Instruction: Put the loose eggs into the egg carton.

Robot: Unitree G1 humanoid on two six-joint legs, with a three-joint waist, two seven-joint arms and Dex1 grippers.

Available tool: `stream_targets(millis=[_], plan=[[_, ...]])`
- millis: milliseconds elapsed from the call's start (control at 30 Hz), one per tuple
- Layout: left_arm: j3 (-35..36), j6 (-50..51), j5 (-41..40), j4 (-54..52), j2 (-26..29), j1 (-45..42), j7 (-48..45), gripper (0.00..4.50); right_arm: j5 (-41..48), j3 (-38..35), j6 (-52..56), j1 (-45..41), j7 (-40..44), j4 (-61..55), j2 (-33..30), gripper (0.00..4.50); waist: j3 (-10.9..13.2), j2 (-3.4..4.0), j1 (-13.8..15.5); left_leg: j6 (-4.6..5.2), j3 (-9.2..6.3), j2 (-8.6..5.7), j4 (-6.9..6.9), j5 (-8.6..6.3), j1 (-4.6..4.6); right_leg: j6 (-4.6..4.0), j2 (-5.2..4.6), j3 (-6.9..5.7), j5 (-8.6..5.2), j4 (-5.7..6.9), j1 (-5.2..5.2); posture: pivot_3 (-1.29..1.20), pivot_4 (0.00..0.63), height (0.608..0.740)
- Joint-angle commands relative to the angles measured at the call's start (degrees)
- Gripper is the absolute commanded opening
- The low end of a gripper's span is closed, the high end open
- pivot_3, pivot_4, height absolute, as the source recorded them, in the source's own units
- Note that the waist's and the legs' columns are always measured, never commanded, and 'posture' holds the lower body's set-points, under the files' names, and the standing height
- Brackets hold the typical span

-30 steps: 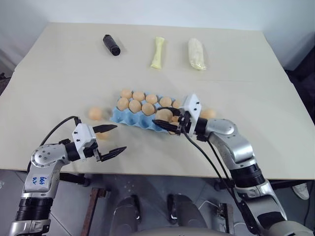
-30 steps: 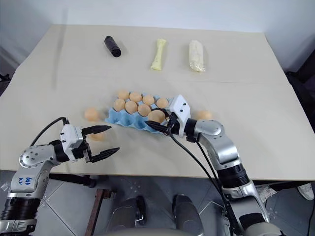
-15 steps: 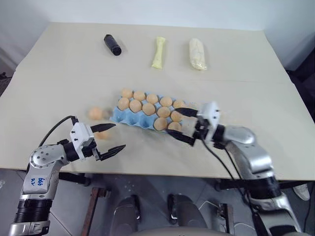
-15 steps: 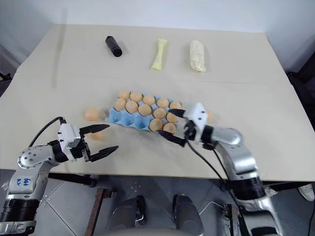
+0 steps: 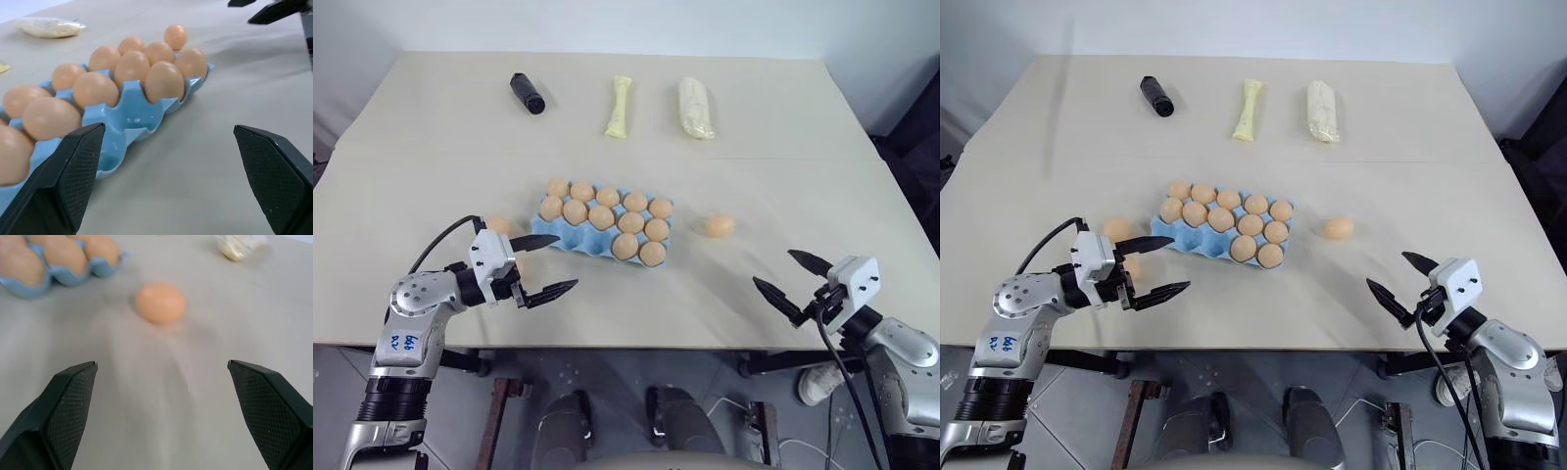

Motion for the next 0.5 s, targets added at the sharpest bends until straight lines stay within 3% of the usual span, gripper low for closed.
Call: stream_targets(millis=[33,500], plan=[[1.0,0.3,-1.2,-0.5,0.4,-0.4,-0.4,4.50,-0.5,0.1,-2.1,-3.1,-0.5,2.0,-0.6,4.48,0.0,0.00,0.0,0.00,0.00,0.00,0.00,0.00,0.00,0.00,-0.01,0.02,0.00,0.01,0.00,0.00,0.150,0.740],[2.7,0.2,-0.9,-3.3,0.3,2.5,2.2,4.50,-7.3,14.8,3.5,-33.6,1.9,24.7,1.5,4.48,0.0,0.01,0.0,-0.02,0.01,0.04,0.00,0.03,-0.05,-0.09,-0.01,0.02,-0.05,0.14,-0.13,0.00,0.150,0.740]])
